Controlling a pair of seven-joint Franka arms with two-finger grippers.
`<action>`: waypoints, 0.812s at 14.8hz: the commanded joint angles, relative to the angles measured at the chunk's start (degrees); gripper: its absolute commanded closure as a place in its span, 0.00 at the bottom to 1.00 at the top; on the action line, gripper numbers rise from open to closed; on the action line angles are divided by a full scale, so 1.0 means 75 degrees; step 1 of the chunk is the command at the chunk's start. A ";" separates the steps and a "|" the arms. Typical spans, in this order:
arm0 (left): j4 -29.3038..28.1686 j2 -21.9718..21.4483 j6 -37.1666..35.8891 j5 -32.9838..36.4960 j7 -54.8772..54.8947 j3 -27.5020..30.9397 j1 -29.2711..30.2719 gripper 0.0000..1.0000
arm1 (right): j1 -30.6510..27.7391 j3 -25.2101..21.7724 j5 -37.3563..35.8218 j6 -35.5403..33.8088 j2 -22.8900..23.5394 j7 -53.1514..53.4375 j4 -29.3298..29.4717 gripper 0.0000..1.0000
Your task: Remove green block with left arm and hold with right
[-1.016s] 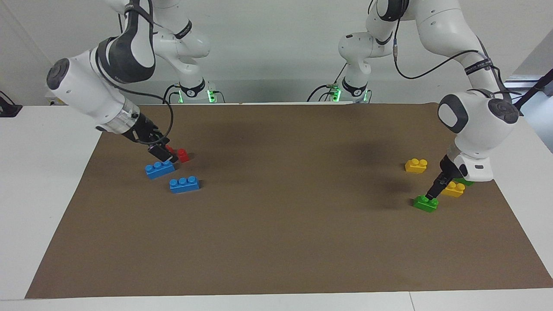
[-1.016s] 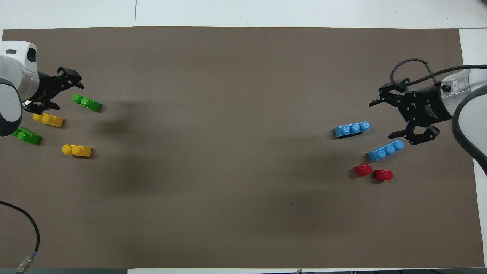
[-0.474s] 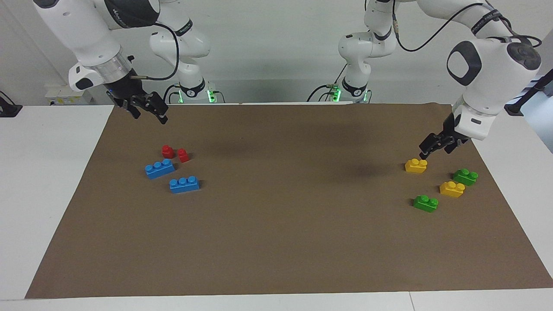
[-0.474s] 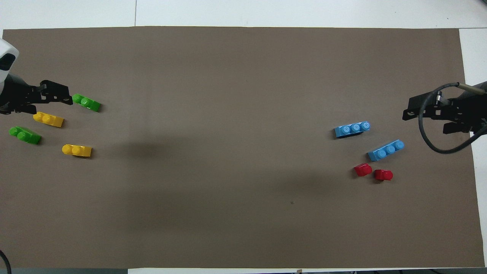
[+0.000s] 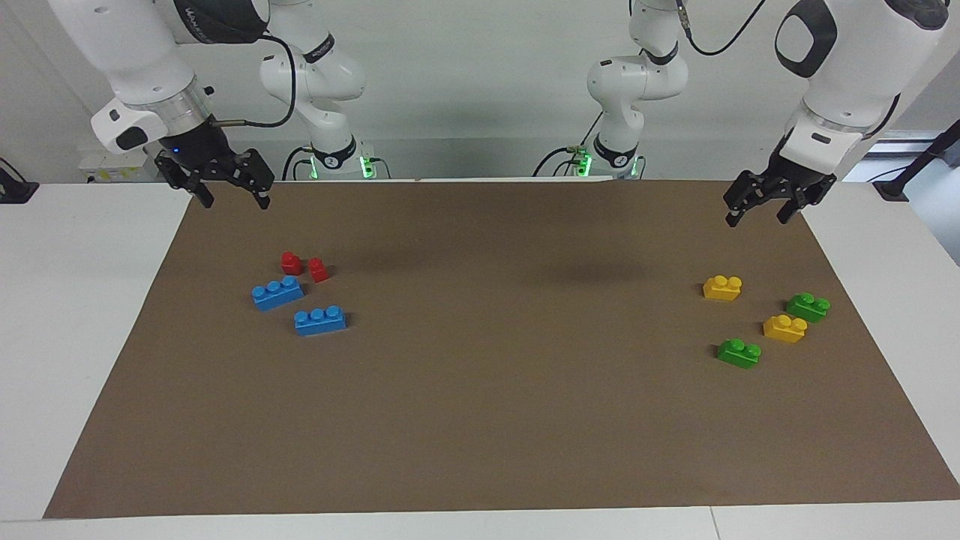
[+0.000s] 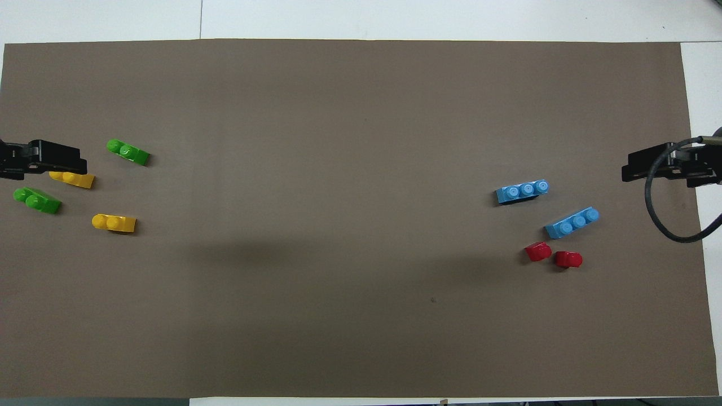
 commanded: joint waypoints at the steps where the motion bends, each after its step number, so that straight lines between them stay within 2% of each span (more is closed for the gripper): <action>1: -0.0095 -0.0249 -0.0340 0.0153 0.0189 0.0029 -0.0082 0.00 | -0.0056 0.0074 -0.0373 -0.0102 0.0024 -0.0251 0.0116 0.00; 4: -0.0095 -0.0261 -0.0469 0.0177 0.0236 -0.0006 -0.0082 0.00 | -0.0150 -0.0020 -0.0361 -0.0044 0.0024 -0.1011 0.0116 0.00; 12: -0.0177 -0.0355 -0.0774 0.0165 0.0236 -0.0006 -0.0070 0.00 | -0.0232 -0.0020 -0.0361 -0.0079 0.0024 -0.1037 0.0092 0.00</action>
